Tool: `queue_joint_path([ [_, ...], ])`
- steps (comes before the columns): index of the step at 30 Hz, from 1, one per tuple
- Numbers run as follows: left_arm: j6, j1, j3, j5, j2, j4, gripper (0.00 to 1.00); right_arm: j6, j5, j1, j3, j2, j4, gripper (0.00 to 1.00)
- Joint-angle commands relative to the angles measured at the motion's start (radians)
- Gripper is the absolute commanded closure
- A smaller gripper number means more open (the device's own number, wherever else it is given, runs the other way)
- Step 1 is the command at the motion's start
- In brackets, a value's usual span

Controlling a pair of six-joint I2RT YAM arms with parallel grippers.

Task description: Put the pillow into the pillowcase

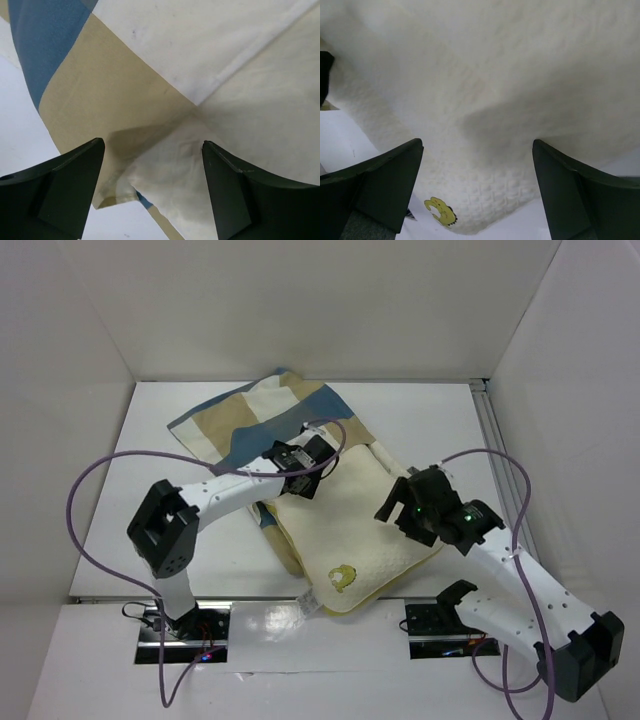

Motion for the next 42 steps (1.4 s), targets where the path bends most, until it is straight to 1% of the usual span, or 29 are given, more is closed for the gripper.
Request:
queue_joint_path([
  [1,0.071,-0.001,0.055,-0.117,0.044,-0.048,0.08,0.185,-0.017,-0.004,-0.049,-0.042,-0.121,0.03],
  [5,0.081,0.022,0.090,-0.117,0.082,-0.026,0.13,0.239,-0.017,-0.004,-0.094,-0.080,-0.156,0.03],
  [8,0.090,0.033,0.122,-0.108,0.110,-0.035,0.21,0.265,-0.017,-0.004,-0.138,-0.093,-0.141,0.03],
  [9,0.081,0.044,0.135,-0.108,0.110,-0.035,0.26,0.265,-0.017,-0.004,-0.152,-0.093,-0.141,0.03],
  [11,0.081,0.055,0.144,-0.108,0.119,-0.035,0.30,0.265,-0.017,-0.004,-0.170,-0.093,-0.095,0.03],
  [13,0.081,0.067,0.158,-0.062,0.119,-0.035,0.37,0.244,-0.026,-0.004,-0.207,-0.073,-0.058,0.03],
  [14,0.081,0.076,0.170,-0.048,0.119,-0.035,0.53,0.244,-0.043,-0.004,-0.222,-0.073,0.003,0.03],
  [15,0.081,0.076,0.170,-0.024,0.119,-0.035,0.65,0.234,-0.043,-0.004,-0.236,-0.062,0.031,0.03],
  [16,0.081,0.076,0.181,-0.014,0.128,-0.035,0.74,0.224,-0.055,0.005,-0.259,-0.047,0.060,0.03],
  [17,0.081,0.076,0.181,-0.014,0.128,-0.035,0.97,0.224,-0.055,0.005,-0.270,-0.037,0.123,0.04],
  [18,0.081,0.076,0.195,0.009,0.141,-0.049,1.00,0.215,-0.055,0.005,-0.270,-0.025,0.146,0.04],
  [20,0.081,0.076,0.227,0.053,0.141,-0.077,1.00,0.188,-0.055,0.014,-0.288,0.012,0.227,0.11],
  [21,0.081,0.076,0.227,0.128,0.124,-0.077,1.00,0.188,-0.055,0.023,-0.289,0.025,0.302,0.30],
  [23,0.096,0.076,0.253,0.246,0.090,-0.068,1.00,0.133,-0.071,0.023,-0.275,0.071,0.420,0.59],
  [24,0.107,0.063,0.265,0.385,0.054,-0.068,1.00,0.118,-0.071,0.023,-0.258,0.091,0.524,0.94],
  [25,0.107,0.050,0.296,0.457,0.033,-0.057,1.00,0.092,-0.089,0.023,-0.231,0.116,0.574,1.00],
  [27,0.107,0.038,0.336,0.597,-0.020,-0.045,1.00,0.006,-0.089,0.023,-0.045,0.205,0.585,1.00],
  [28,0.107,0.038,0.357,0.704,-0.037,-0.032,1.00,-0.022,-0.089,0.023,0.034,0.231,0.562,1.00],
  [29,0.093,0.038,0.397,0.757,-0.051,-0.032,1.00,-0.060,-0.075,0.023,0.109,0.260,0.542,1.00],
  [30,0.076,0.038,0.411,0.801,-0.065,-0.020,1.00,-0.075,-0.063,0.054,0.223,0.260,0.542,1.00],
  [32,0.053,0.038,0.431,0.881,-0.088,0.000,1.00,-0.095,-0.022,0.089,0.273,0.233,0.557,1.00],
  [33,0.036,0.038,0.443,0.897,-0.088,0.000,1.00,-0.095,-0.008,0.118,0.273,0.233,0.568,1.00],
  [35,0.009,0.049,0.443,0.874,-0.088,0.000,1.00,-0.095,0.001,0.118,0.242,0.223,0.577,1.00],
  [37,-0.036,0.091,0.397,0.840,-0.045,-0.011,1.00,-0.071,-0.023,0.118,0.131,0.237,0.629,1.00],
  [38,-0.047,0.122,0.379,0.819,-0.025,-0.044,1.00,-0.060,-0.023,0.118,0.089,0.237,0.655,1.00],
  [39,-0.065,0.133,0.367,0.802,0.004,-0.054,1.00,-0.039,-0.053,0.118,0.007,0.268,0.683,1.00],
  [40,-0.076,0.144,0.354,0.773,0.013,-0.064,1.00,-0.027,-0.064,0.118,-0.024,0.280,0.721,1.00],
  [41,-0.088,0.162,0.345,0.706,0.022,-0.078,1.00,-0.026,-0.084,0.118,-0.055,0.291,0.752,1.00],
  [42,-0.099,0.174,0.334,0.688,0.023,-0.094,1.00,0.009,-0.148,0.146,-0.116,0.300,0.793,1.00],
])
